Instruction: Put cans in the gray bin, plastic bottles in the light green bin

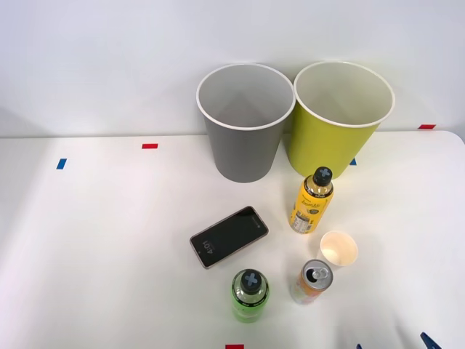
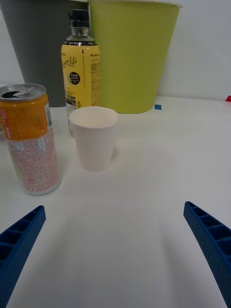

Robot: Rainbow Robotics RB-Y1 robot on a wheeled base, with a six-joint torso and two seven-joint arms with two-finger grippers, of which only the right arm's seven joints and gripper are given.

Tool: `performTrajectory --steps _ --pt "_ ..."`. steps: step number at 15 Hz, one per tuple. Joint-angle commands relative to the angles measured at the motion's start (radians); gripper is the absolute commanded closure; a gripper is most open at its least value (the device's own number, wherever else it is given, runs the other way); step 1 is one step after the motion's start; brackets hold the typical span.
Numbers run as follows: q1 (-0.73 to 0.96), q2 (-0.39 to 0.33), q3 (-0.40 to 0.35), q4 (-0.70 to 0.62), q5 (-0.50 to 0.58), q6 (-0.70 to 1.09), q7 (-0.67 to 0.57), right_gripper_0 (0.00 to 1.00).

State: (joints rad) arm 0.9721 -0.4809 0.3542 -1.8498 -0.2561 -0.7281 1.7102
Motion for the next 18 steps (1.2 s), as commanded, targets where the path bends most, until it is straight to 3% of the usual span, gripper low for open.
performTrajectory --steps 1,8,12,14,18 --pt "-0.001 -0.008 0.000 0.000 -0.014 -0.010 -0.003 0.00" --pt "-0.003 -0.015 -0.029 0.000 -0.017 -0.030 0.003 0.00" --pt "-0.056 -0.090 -0.044 -0.017 -0.041 -0.030 -0.023 0.00" --pt "-0.102 -0.128 -0.040 -0.017 -0.110 -0.025 -0.037 0.00" --pt "-0.161 -0.134 -0.038 -0.016 -0.155 -0.020 -0.064 0.00"
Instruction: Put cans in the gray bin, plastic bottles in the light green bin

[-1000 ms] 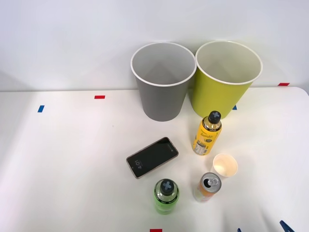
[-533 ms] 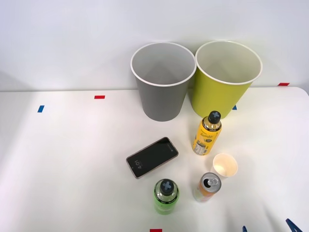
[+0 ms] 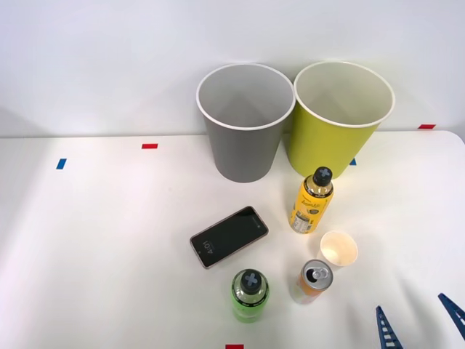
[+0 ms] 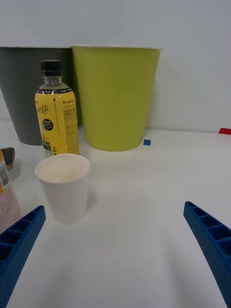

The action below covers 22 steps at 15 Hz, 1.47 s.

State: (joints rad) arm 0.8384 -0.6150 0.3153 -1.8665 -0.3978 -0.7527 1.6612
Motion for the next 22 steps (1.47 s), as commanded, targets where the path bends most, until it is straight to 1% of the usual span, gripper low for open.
performTrajectory --steps 1,3,5,8,10,11,13,18,22 --pt "-0.041 0.000 0.001 0.000 -0.019 0.010 -0.026 0.00" --pt "-0.073 -0.020 0.001 -0.014 -0.029 0.042 -0.043 0.00" --pt "-0.098 -0.061 -0.001 -0.062 -0.047 0.108 -0.061 0.00" --pt "-0.159 -0.124 0.001 -0.077 -0.070 0.110 -0.090 0.00" --pt "-0.226 -0.158 0.004 -0.075 -0.069 0.145 -0.162 0.00" --pt "-0.257 -0.170 0.005 -0.077 -0.069 0.181 -0.164 0.00" --pt "-0.321 -0.192 0.027 -0.075 -0.072 0.246 -0.164 0.00" --pt "-0.444 -0.239 0.100 -0.054 -0.092 0.271 -0.166 0.00" --pt "-0.512 -0.285 0.156 -0.052 -0.107 0.273 -0.172 0.00"
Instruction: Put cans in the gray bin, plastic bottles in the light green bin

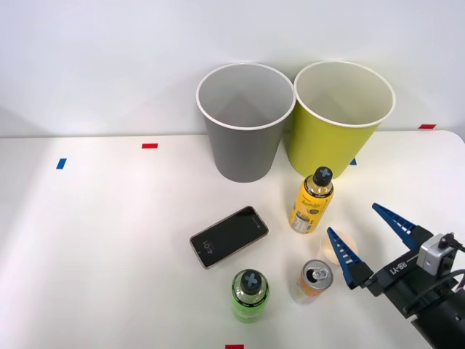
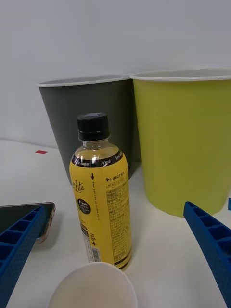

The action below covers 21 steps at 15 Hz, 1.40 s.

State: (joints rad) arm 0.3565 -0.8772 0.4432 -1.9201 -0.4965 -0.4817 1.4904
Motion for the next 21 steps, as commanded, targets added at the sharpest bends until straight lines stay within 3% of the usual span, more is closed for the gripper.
performTrajectory --steps 1,9,15,21 --pt "-0.047 -0.034 0.040 0.000 -0.014 0.005 -0.001 0.00" --pt "-0.188 -0.052 0.078 0.078 -0.022 0.063 0.001 0.00" --pt "-0.261 -0.078 0.160 0.085 -0.080 0.064 0.016 0.00" --pt "-0.369 -0.069 0.247 0.207 -0.111 0.009 0.022 0.00"
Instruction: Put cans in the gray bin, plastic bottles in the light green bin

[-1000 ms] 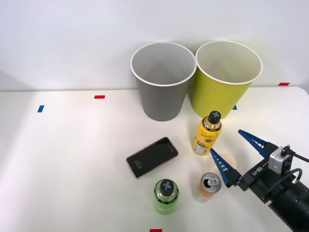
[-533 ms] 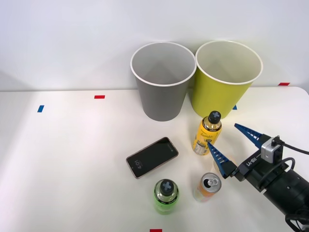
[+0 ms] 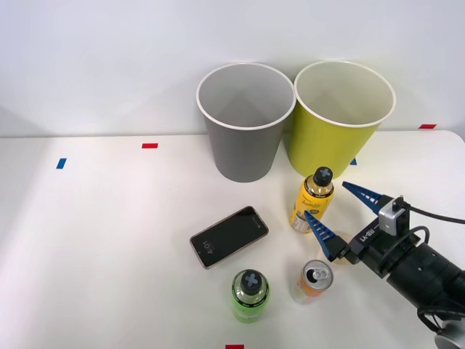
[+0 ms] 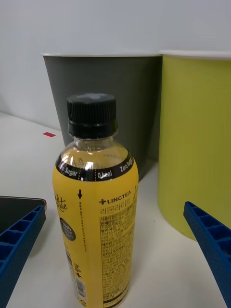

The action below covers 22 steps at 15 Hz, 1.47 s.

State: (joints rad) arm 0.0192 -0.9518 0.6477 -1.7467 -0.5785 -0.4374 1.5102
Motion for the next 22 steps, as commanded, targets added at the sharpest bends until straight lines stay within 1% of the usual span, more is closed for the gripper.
performTrajectory --steps 1,3,10,12,14,22 --pt "-0.047 0.005 0.058 0.036 -0.035 -0.038 0.005 0.00" --pt "-0.070 0.005 0.078 0.036 -0.043 -0.038 0.007 0.00" --pt "-0.120 0.007 0.092 0.062 -0.049 -0.004 0.007 0.00" --pt "-0.136 0.024 0.109 0.062 -0.061 0.002 0.004 0.00" --pt "-0.159 0.036 0.110 0.062 -0.066 0.045 0.008 0.00" --pt "-0.177 0.054 0.110 0.064 -0.077 0.097 0.027 0.00"
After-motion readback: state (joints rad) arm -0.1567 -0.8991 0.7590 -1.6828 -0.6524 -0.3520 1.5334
